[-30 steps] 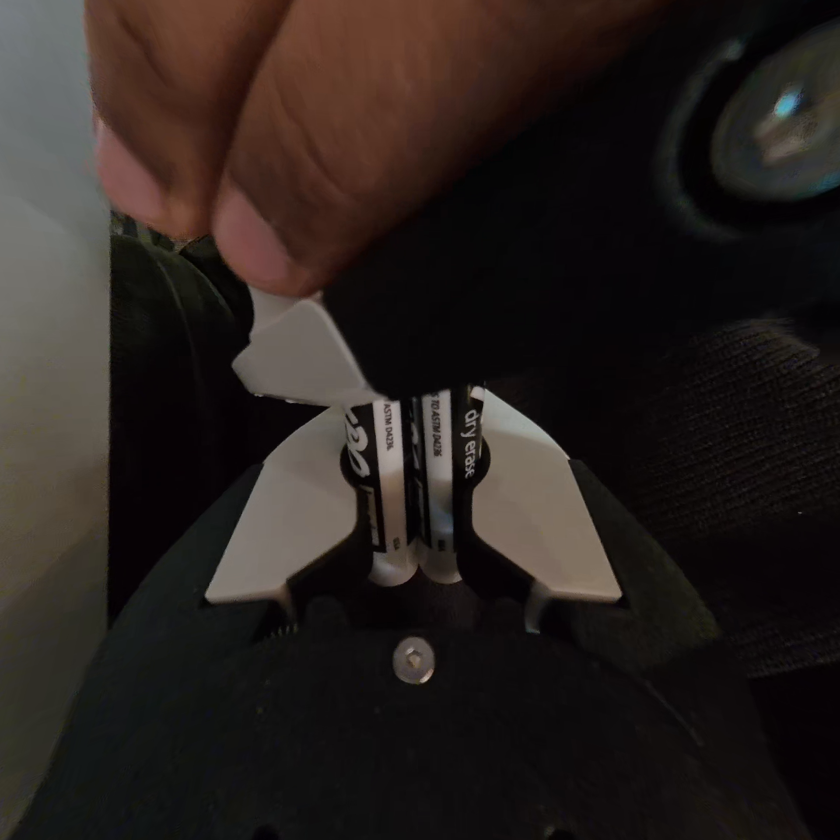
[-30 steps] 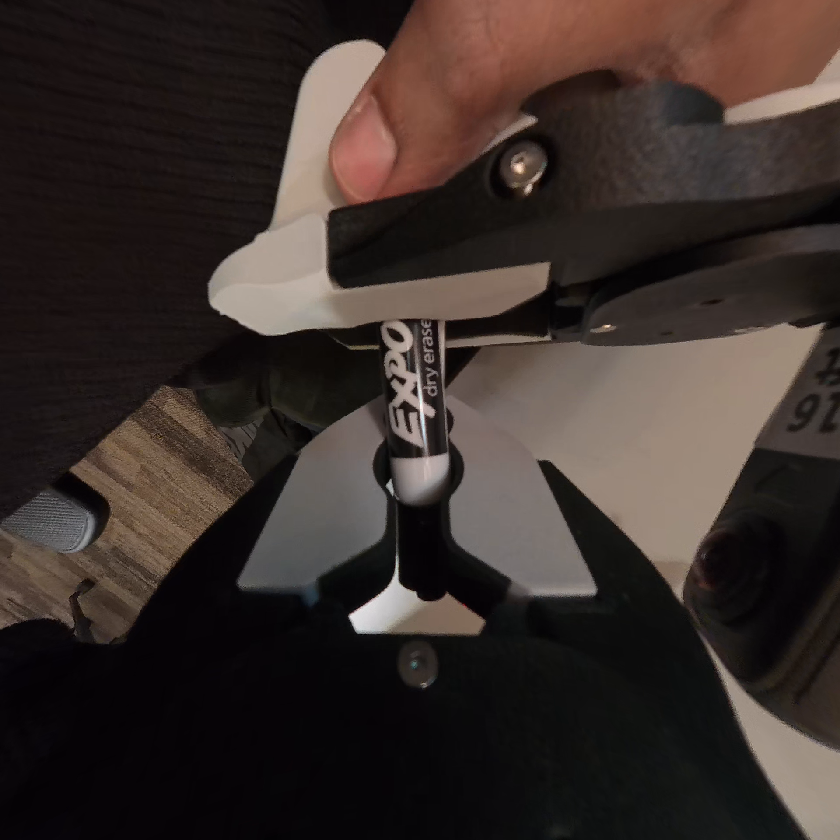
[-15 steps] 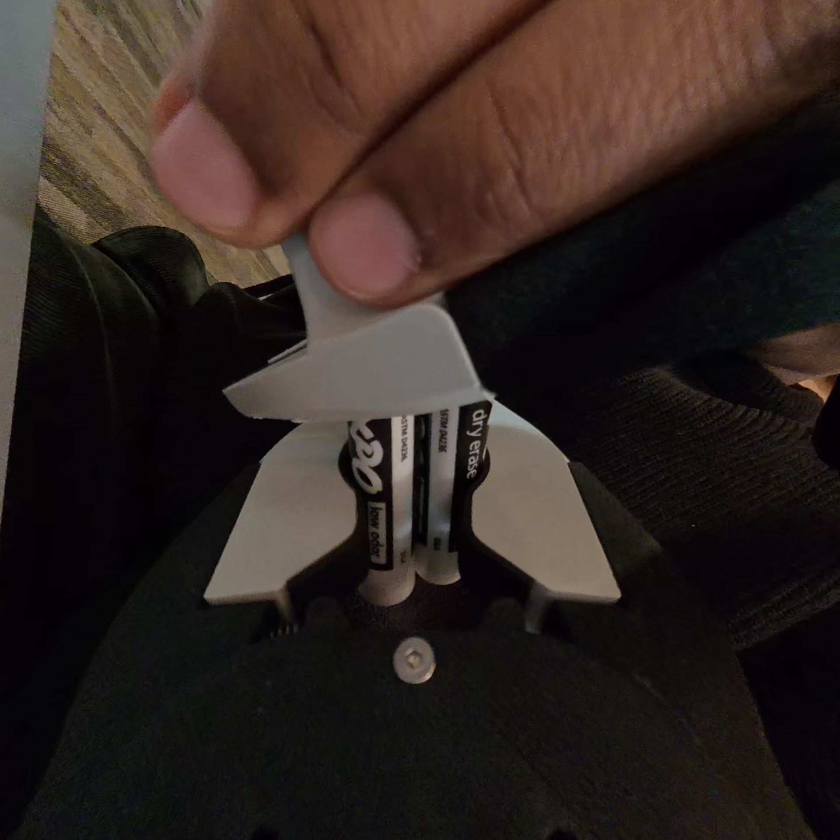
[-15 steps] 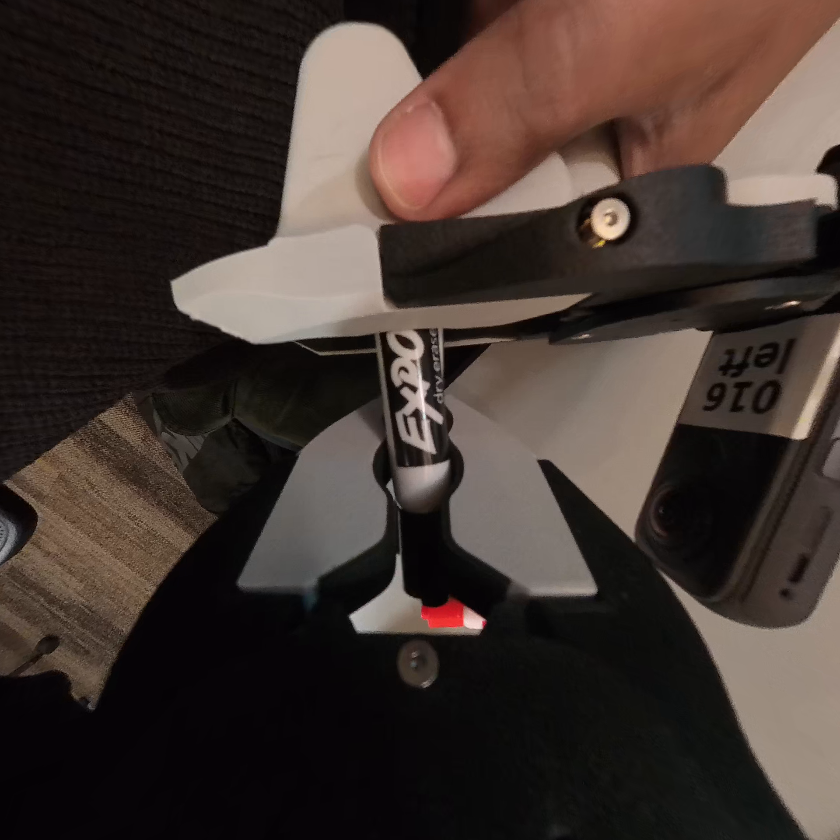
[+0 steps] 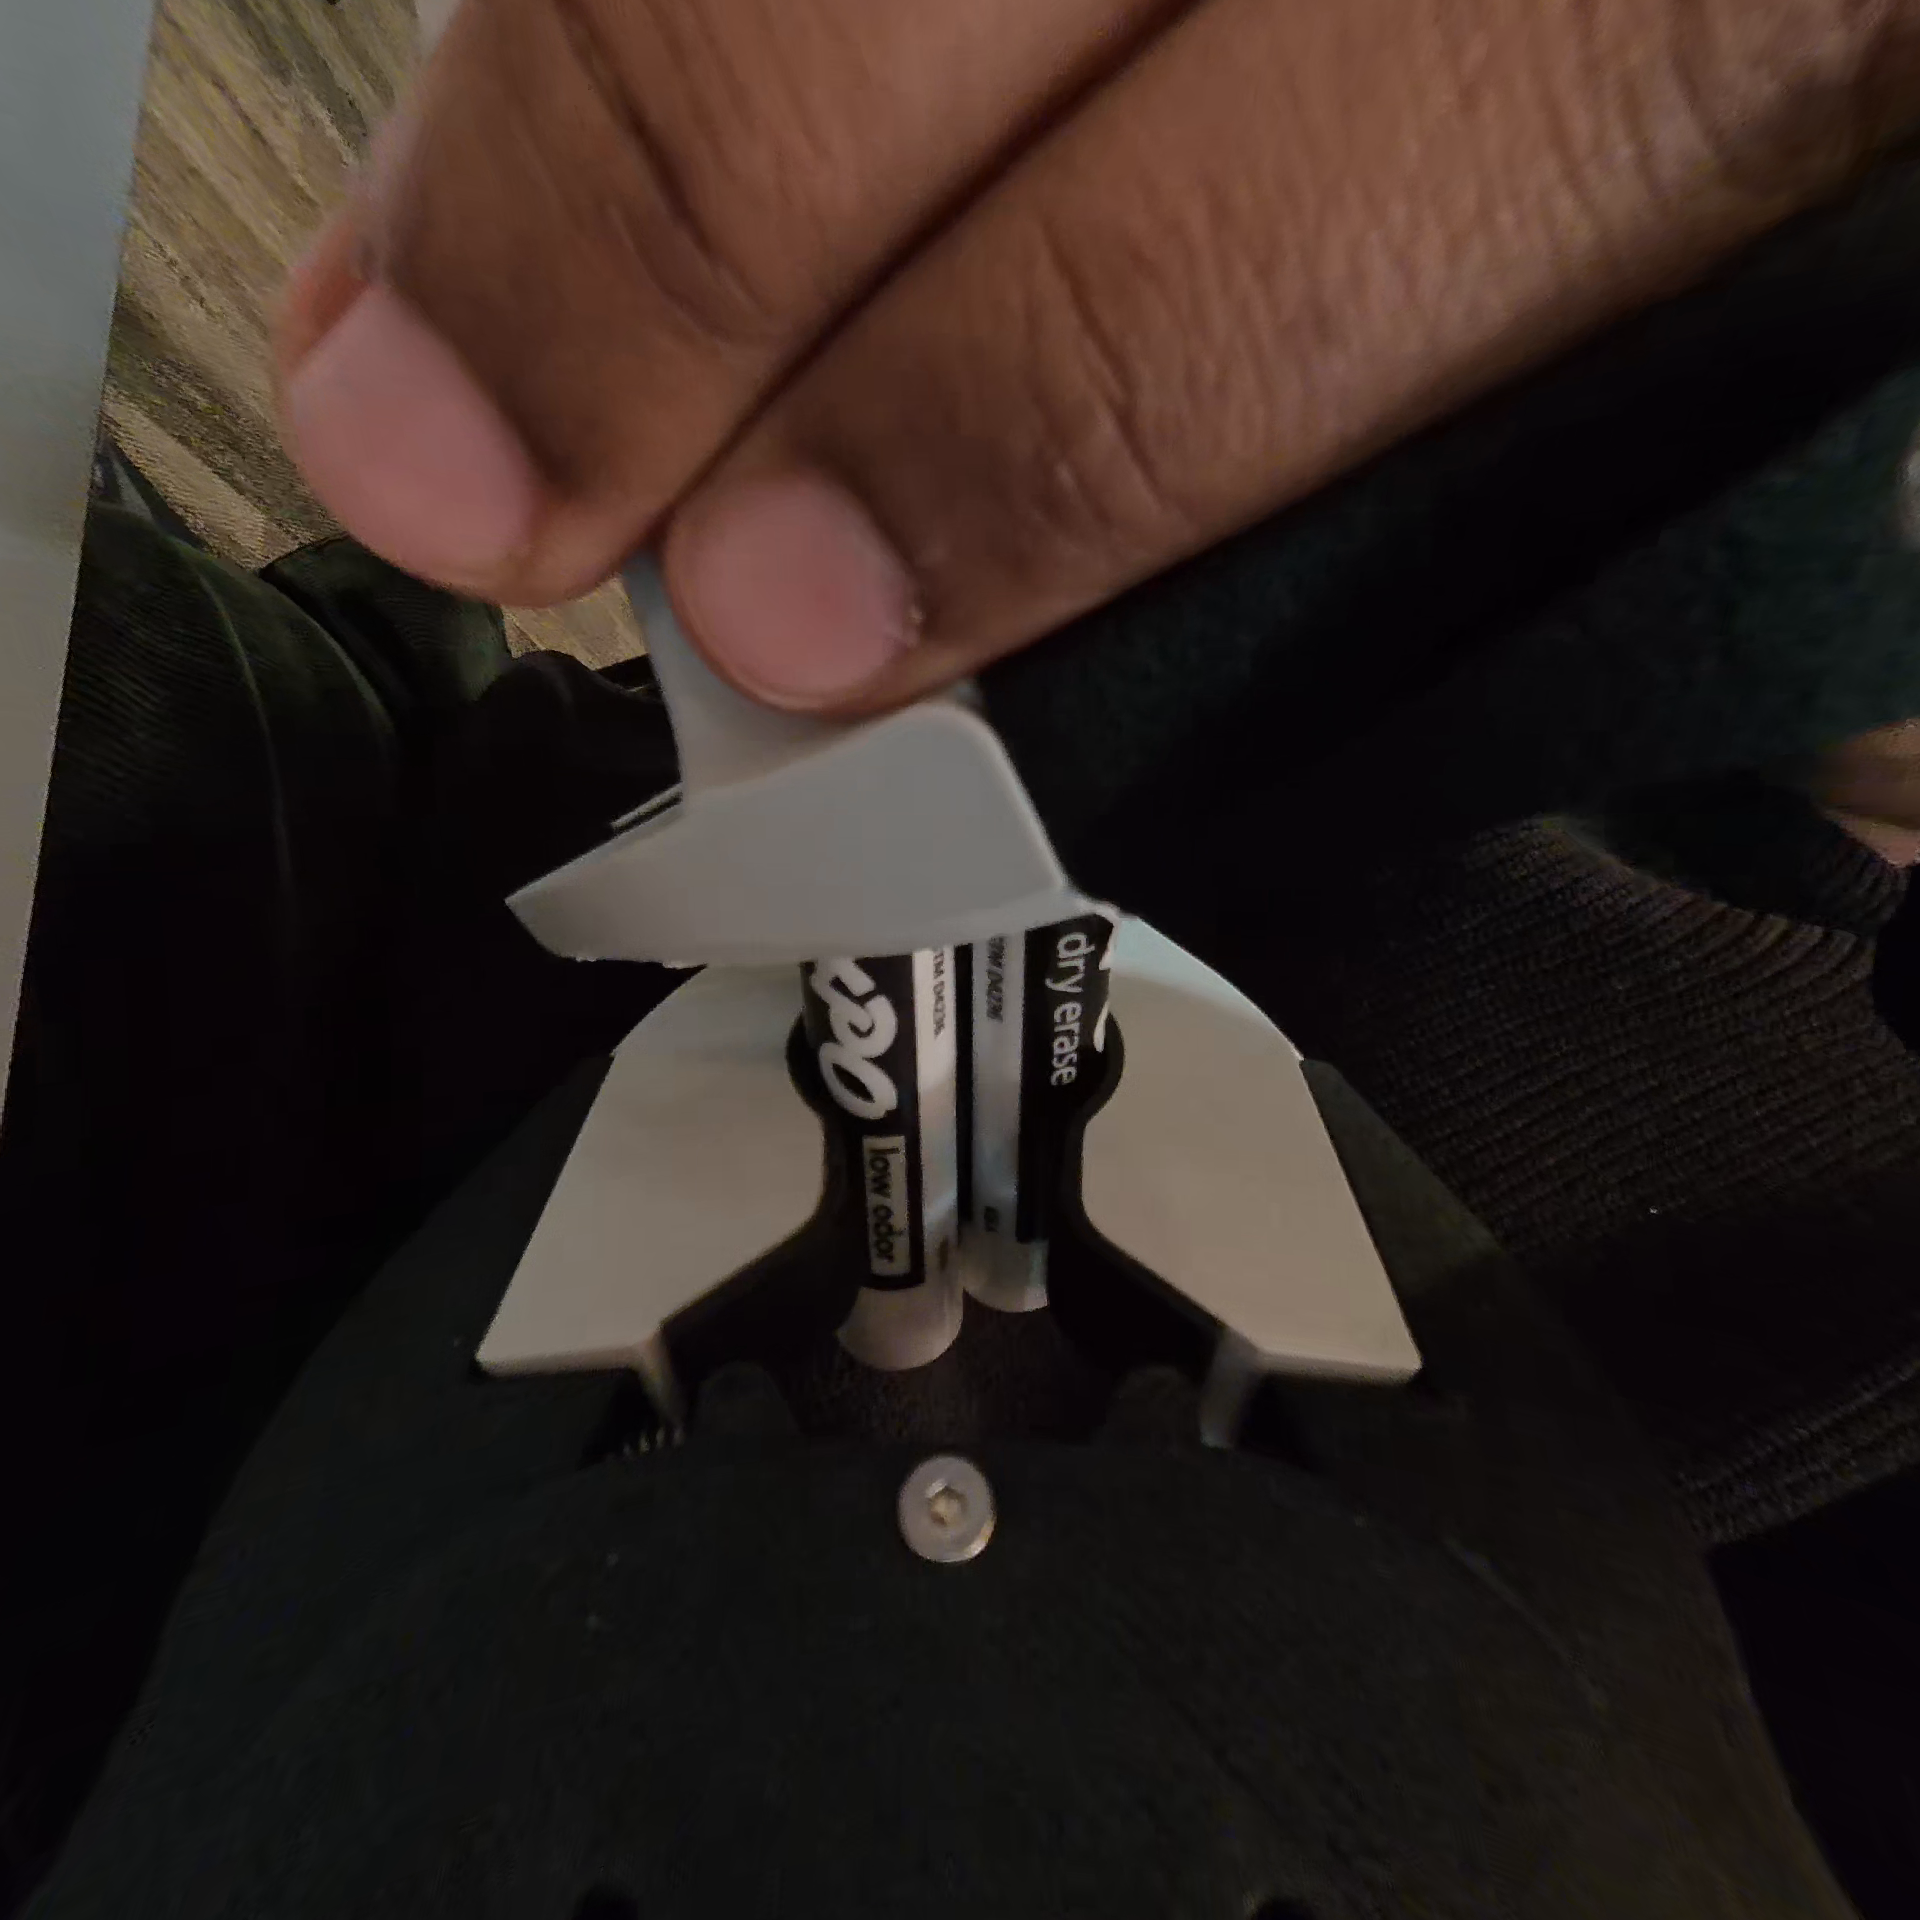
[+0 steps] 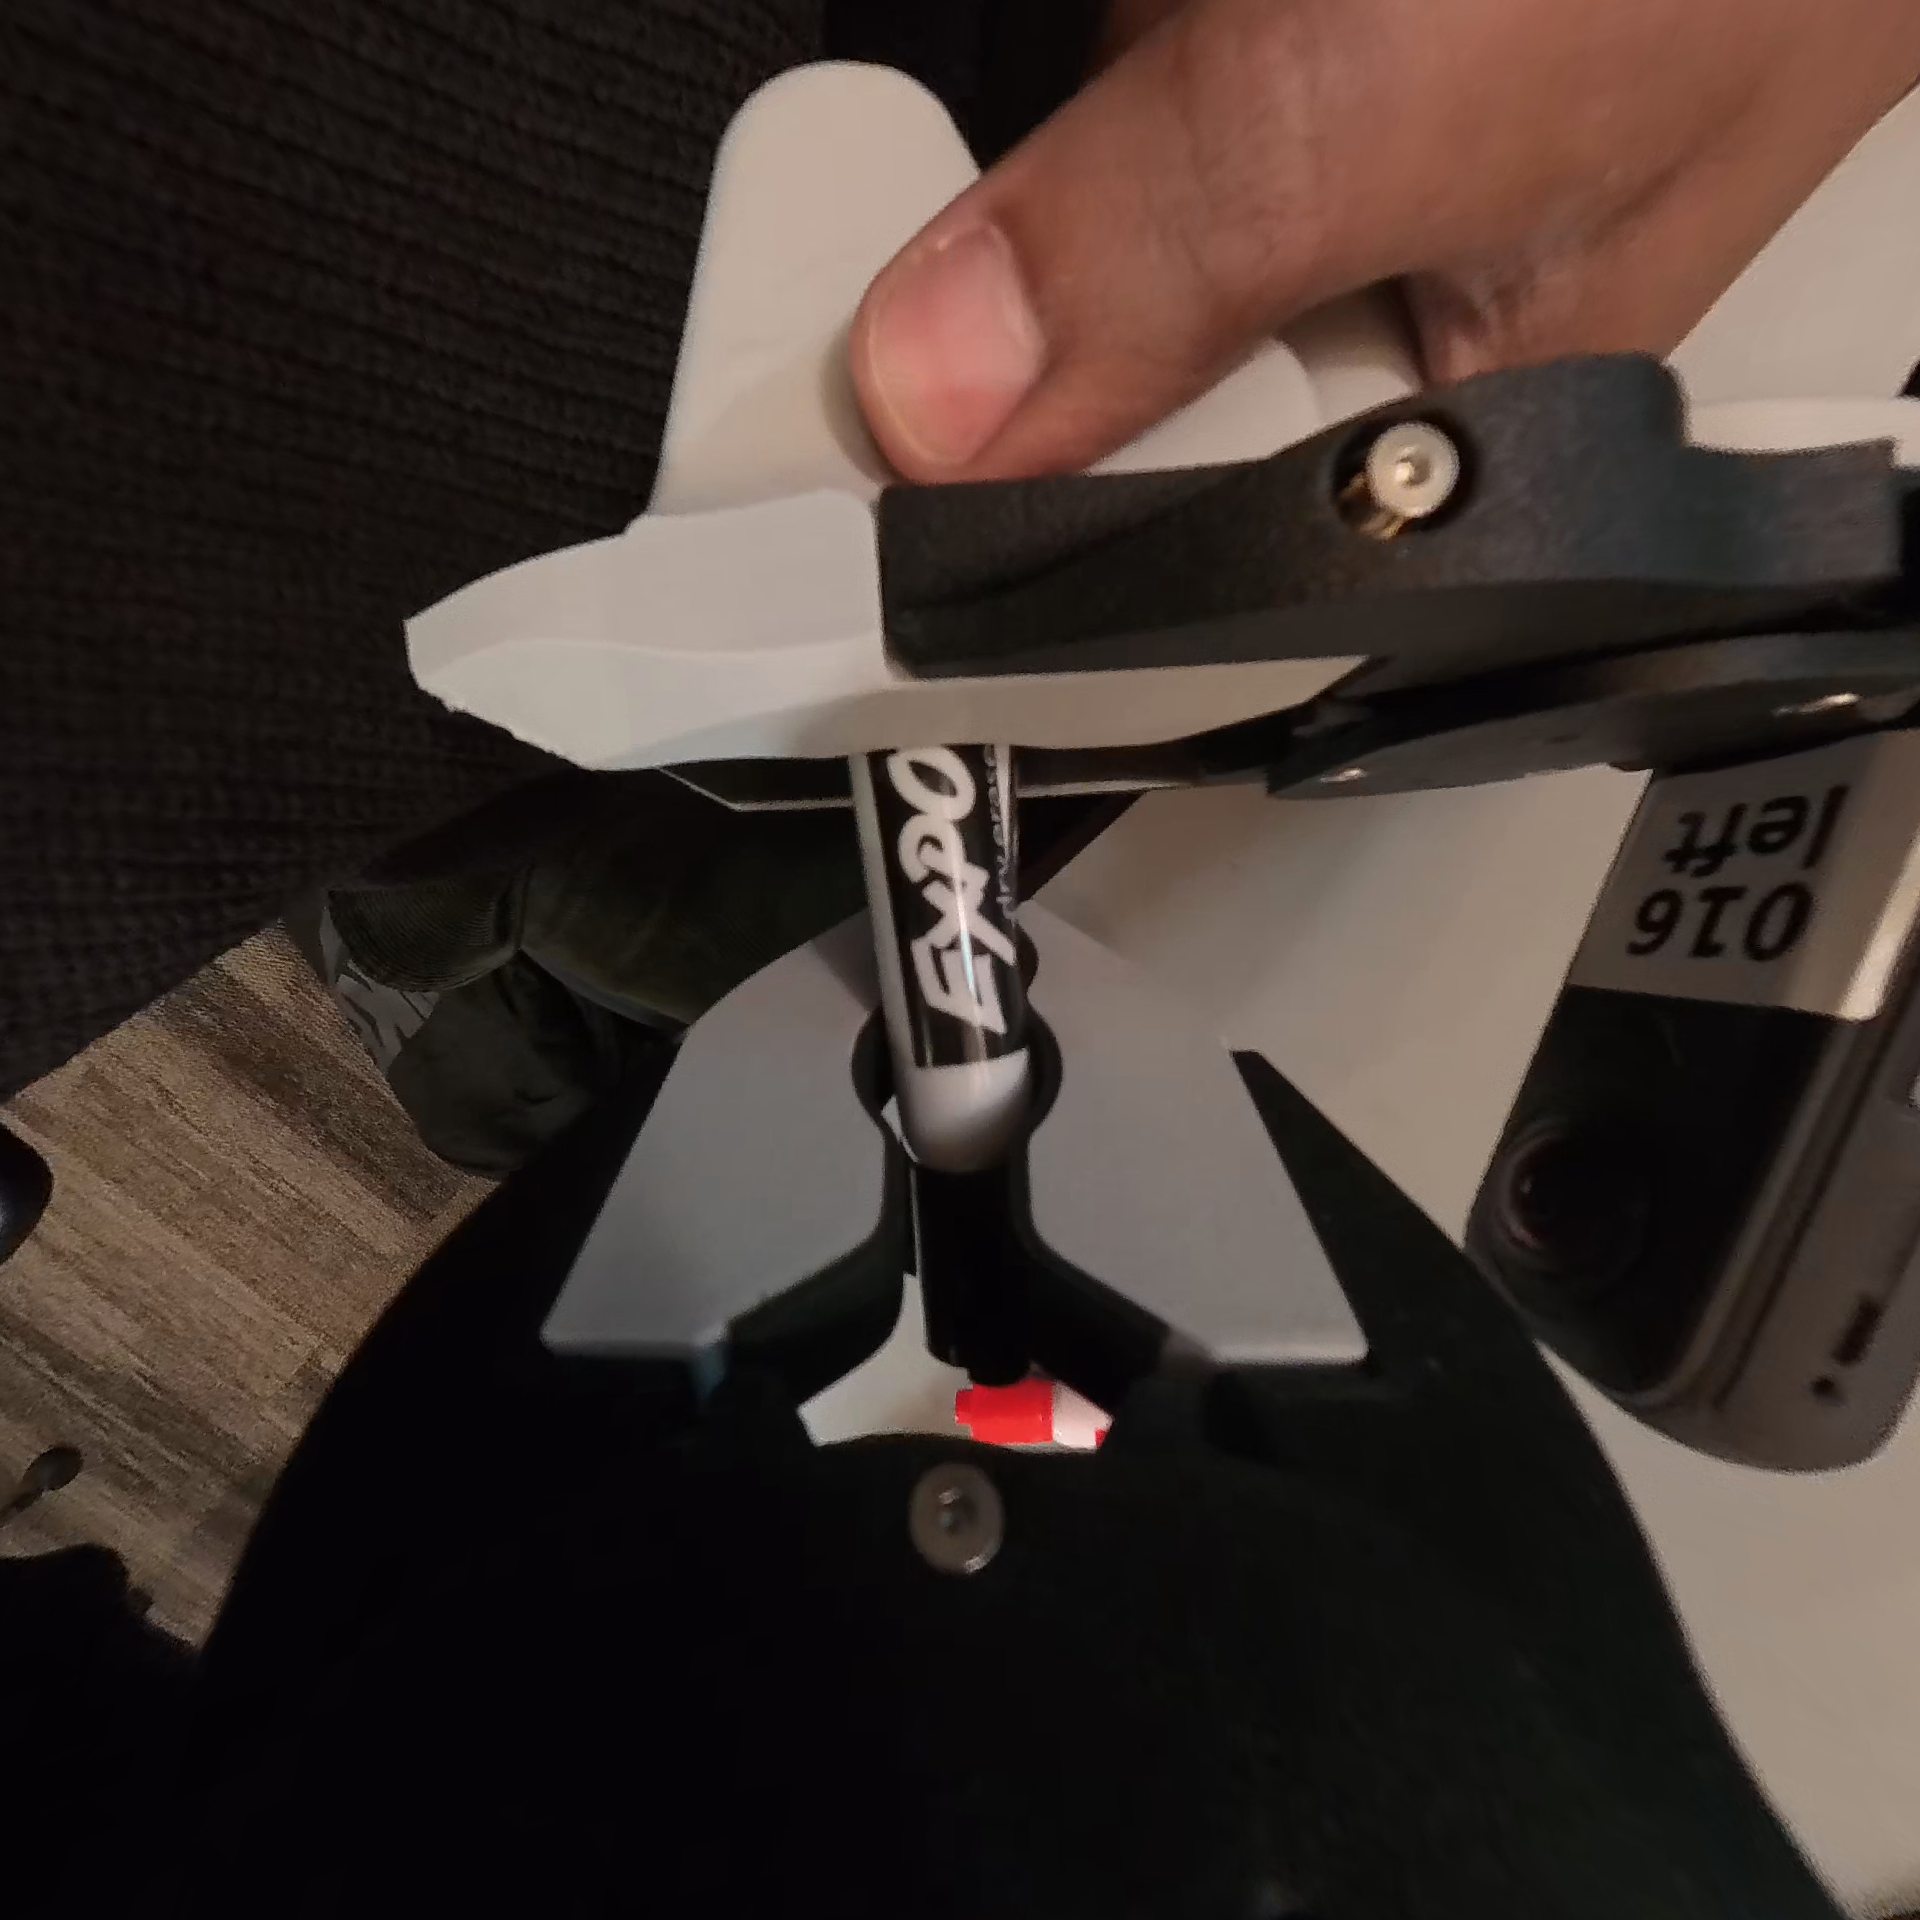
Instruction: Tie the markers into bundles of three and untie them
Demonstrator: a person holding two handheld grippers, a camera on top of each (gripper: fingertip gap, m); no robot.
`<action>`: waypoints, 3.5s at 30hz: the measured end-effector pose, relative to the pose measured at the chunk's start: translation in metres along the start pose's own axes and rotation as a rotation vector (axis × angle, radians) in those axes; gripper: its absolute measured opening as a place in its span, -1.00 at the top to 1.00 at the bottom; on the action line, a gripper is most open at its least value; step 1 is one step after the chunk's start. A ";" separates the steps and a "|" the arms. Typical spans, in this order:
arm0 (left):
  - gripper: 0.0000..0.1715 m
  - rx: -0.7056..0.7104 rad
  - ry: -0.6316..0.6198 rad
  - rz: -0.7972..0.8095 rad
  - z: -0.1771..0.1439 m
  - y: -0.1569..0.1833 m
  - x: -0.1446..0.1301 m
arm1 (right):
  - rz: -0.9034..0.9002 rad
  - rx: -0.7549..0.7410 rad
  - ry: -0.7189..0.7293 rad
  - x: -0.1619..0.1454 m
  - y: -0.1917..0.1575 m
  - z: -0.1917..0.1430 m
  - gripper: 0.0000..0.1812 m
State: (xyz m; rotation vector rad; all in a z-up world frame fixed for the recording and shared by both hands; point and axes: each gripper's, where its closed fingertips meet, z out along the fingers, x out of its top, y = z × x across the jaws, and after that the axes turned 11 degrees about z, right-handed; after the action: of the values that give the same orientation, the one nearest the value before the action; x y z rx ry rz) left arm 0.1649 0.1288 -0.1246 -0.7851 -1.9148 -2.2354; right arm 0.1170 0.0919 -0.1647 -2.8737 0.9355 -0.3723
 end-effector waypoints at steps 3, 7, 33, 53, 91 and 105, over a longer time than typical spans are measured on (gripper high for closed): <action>0.53 0.017 0.021 -0.001 -0.001 -0.002 0.002 | 0.003 -0.020 -0.003 -0.001 0.004 0.000 0.80; 0.54 0.074 0.062 0.010 -0.006 -0.007 0.009 | 0.040 -0.093 0.018 -0.005 0.019 -0.005 0.70; 0.52 1.530 -0.137 0.684 -0.164 -0.064 0.049 | 1.031 -0.751 0.943 -0.057 0.043 -0.063 0.71; 0.51 1.295 -0.182 0.565 -0.144 -0.070 0.028 | 1.292 -0.963 0.559 -0.168 0.059 -0.005 0.78; 0.51 1.264 -0.351 0.457 -0.141 -0.082 0.002 | 0.899 -0.458 0.533 -0.050 -0.045 0.054 0.69; 0.51 1.257 -0.370 0.472 -0.139 -0.080 -0.001 | 0.886 -0.362 0.304 -0.081 -0.056 0.099 0.79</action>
State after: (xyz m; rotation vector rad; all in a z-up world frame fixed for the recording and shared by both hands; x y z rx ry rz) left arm 0.0898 0.0134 -0.2081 -1.1817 -2.3513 -0.3957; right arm 0.1112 0.1863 -0.2668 -2.3286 2.3662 -0.5796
